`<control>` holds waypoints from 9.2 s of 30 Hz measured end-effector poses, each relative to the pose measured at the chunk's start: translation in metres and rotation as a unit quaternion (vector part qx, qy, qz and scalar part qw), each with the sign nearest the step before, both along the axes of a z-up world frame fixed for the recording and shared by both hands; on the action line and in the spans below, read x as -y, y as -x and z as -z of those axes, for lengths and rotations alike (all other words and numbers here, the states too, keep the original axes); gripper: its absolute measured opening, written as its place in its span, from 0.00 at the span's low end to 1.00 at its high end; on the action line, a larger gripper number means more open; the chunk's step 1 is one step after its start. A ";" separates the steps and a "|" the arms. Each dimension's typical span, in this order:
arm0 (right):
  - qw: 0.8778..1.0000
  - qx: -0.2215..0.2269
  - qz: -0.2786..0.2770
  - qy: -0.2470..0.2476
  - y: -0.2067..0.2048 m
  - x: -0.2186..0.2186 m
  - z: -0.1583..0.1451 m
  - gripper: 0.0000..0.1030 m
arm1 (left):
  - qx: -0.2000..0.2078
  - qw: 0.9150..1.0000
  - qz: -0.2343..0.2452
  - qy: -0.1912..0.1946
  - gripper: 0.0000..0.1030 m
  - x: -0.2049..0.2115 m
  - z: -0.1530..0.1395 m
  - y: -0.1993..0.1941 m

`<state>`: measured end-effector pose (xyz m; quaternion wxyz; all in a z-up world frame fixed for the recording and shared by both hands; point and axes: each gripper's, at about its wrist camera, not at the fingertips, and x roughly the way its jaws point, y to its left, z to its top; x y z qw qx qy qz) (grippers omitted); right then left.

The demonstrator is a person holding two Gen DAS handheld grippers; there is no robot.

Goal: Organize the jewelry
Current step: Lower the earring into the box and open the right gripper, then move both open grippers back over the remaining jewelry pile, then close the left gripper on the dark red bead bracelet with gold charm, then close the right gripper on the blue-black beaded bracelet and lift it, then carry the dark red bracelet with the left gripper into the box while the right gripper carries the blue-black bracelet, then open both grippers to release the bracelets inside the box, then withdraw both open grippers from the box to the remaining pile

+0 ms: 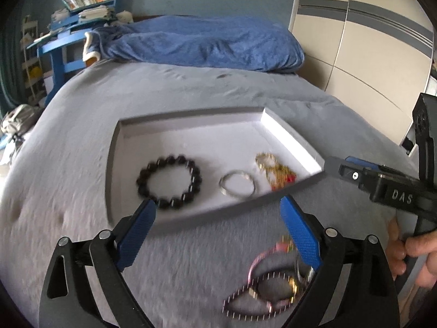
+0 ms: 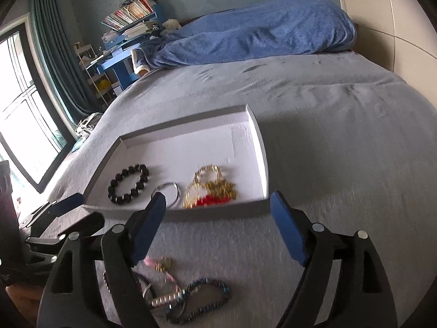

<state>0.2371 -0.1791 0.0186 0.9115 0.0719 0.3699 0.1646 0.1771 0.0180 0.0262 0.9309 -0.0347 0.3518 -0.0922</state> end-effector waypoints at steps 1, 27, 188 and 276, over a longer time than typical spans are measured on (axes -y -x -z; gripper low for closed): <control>1.000 -0.001 0.001 0.000 0.005 0.001 0.002 0.78 | -0.002 1.000 0.000 -0.002 0.89 -0.002 0.003 0.006; 1.000 -0.018 0.001 0.021 0.050 0.023 0.040 0.81 | -0.022 1.000 0.022 -0.004 0.88 -0.007 0.034 0.055; 0.995 0.010 -0.069 0.064 -0.127 -0.072 -0.009 0.07 | -0.045 0.998 0.032 -0.034 0.06 0.006 0.004 -0.149; 0.994 -0.011 -0.076 0.073 0.059 -0.007 0.038 0.69 | -0.056 0.993 0.104 -0.019 0.09 0.022 0.046 0.047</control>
